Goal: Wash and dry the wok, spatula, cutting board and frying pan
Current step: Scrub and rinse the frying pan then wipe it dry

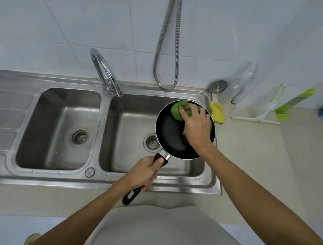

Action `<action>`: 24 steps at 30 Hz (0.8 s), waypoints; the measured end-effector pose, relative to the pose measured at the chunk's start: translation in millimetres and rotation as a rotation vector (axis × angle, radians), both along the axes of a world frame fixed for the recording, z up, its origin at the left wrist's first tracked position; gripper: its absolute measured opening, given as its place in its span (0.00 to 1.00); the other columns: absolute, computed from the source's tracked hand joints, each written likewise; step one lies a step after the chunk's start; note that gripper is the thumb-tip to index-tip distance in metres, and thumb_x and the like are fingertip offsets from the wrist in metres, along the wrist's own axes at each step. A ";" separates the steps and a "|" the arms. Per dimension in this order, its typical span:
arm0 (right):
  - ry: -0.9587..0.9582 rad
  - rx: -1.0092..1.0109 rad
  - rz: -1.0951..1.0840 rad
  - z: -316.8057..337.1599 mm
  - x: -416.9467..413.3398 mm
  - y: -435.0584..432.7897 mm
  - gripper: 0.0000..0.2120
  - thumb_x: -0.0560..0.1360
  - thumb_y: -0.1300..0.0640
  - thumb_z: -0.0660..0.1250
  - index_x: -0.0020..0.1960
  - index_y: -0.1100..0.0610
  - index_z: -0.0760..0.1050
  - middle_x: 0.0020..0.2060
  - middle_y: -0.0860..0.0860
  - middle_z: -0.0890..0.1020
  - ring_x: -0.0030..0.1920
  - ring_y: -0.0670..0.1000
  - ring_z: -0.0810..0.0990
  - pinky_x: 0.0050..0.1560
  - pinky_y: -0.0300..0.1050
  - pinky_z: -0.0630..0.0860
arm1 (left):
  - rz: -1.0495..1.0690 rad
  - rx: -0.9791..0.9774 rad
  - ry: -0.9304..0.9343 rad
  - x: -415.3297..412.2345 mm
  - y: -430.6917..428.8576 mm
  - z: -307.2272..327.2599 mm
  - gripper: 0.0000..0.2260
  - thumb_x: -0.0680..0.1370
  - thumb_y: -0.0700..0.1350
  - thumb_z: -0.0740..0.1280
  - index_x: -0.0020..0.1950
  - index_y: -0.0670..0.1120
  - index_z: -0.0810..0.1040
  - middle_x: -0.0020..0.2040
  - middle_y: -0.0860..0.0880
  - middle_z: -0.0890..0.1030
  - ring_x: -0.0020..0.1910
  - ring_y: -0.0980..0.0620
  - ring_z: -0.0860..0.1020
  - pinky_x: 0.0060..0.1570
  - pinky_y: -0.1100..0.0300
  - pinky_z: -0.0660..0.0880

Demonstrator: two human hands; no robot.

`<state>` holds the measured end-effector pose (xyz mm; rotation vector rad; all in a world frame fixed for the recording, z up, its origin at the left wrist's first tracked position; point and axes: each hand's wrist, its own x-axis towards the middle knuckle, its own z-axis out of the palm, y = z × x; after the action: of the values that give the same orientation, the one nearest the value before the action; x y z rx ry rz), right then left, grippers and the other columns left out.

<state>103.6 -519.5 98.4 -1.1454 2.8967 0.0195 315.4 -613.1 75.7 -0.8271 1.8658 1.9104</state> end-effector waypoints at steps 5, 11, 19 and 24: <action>-0.100 -0.064 -0.089 -15.3 9.4 19.4 0.36 0.72 0.64 0.68 0.78 0.57 0.62 0.70 0.60 0.66 0.58 0.65 0.71 0.51 0.58 0.77 | 0.027 0.046 -0.031 -1.0 -7.1 -4.2 0.22 0.83 0.60 0.59 0.53 0.39 0.71 0.28 0.51 0.72 0.20 0.52 0.64 0.18 0.63 0.64; -0.479 -0.287 0.052 -20.9 59.5 17.4 0.27 0.77 0.66 0.62 0.76 0.55 0.68 0.69 0.55 0.68 0.60 0.61 0.72 0.65 0.55 0.72 | 0.017 0.027 -0.076 -3.8 -13.6 -4.1 0.13 0.84 0.52 0.59 0.53 0.41 0.72 0.30 0.50 0.73 0.20 0.52 0.65 0.18 0.62 0.64; -0.431 -0.519 0.002 -6.0 108.5 33.9 0.22 0.77 0.64 0.64 0.71 0.61 0.72 0.63 0.54 0.72 0.58 0.55 0.77 0.59 0.52 0.77 | -0.015 -0.160 -0.001 -8.5 -11.5 -0.2 0.10 0.84 0.49 0.59 0.48 0.44 0.72 0.30 0.49 0.74 0.21 0.51 0.68 0.22 0.57 0.67; -0.344 -0.708 -0.125 12.3 97.4 51.0 0.22 0.76 0.66 0.62 0.70 0.63 0.74 0.60 0.57 0.74 0.57 0.51 0.76 0.62 0.36 0.72 | -0.120 -0.425 0.037 -13.9 -31.0 6.0 0.09 0.84 0.50 0.61 0.58 0.45 0.71 0.40 0.44 0.78 0.29 0.47 0.77 0.21 0.59 0.71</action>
<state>201.1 -468.5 110.7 -0.8817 2.6919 -1.1545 301.5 -644.1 81.6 -0.7802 2.3296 1.4875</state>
